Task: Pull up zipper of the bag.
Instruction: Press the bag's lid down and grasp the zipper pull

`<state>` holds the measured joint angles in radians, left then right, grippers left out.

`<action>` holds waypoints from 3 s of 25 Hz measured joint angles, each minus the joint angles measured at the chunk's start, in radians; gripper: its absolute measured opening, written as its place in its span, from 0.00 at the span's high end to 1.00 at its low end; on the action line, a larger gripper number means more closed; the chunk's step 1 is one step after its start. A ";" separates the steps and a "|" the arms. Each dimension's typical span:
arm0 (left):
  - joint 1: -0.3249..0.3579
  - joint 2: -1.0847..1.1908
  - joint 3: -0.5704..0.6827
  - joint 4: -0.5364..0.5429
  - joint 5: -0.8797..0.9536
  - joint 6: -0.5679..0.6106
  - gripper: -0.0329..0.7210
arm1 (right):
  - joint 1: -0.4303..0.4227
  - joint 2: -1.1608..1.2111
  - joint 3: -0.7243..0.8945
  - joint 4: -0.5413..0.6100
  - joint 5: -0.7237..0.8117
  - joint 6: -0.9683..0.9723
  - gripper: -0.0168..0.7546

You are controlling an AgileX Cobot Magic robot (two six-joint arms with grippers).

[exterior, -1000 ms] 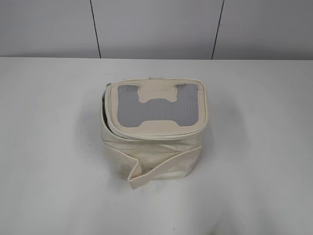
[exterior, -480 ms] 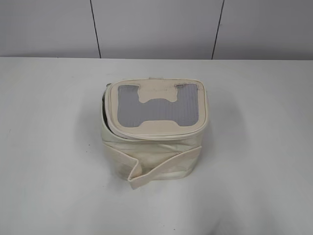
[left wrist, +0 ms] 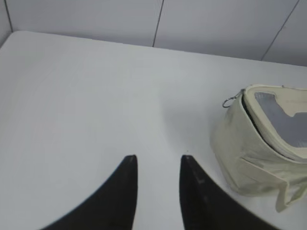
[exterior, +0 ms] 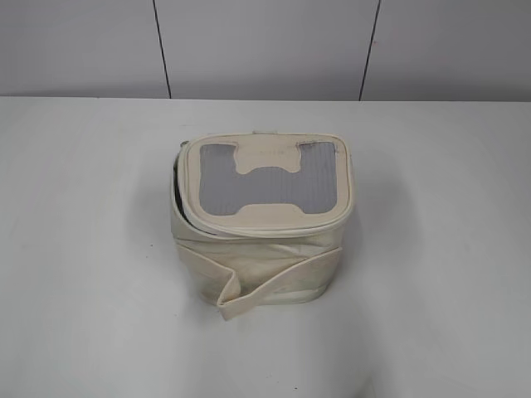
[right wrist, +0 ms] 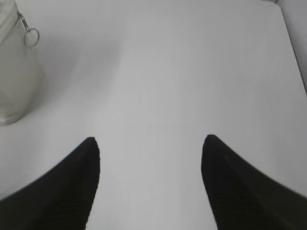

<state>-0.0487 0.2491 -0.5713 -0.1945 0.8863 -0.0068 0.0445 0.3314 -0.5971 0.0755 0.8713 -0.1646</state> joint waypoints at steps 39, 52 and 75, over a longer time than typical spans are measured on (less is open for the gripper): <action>-0.027 1.307 -0.323 -0.749 -0.121 0.957 0.58 | 0.440 1.808 -1.584 0.264 0.334 -0.522 0.35; -0.027 1.326 -0.328 -0.841 -0.110 0.959 0.58 | 0.563 1.847 -1.583 0.234 0.337 -0.523 0.39; -0.027 1.326 -0.328 -0.872 -0.044 0.961 0.56 | 0.563 1.910 -1.491 0.293 0.339 -0.587 0.41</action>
<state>-0.0760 1.5752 -0.8996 -1.0666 0.8418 0.9538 0.6080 2.2411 -2.0884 0.3684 1.2099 -0.7512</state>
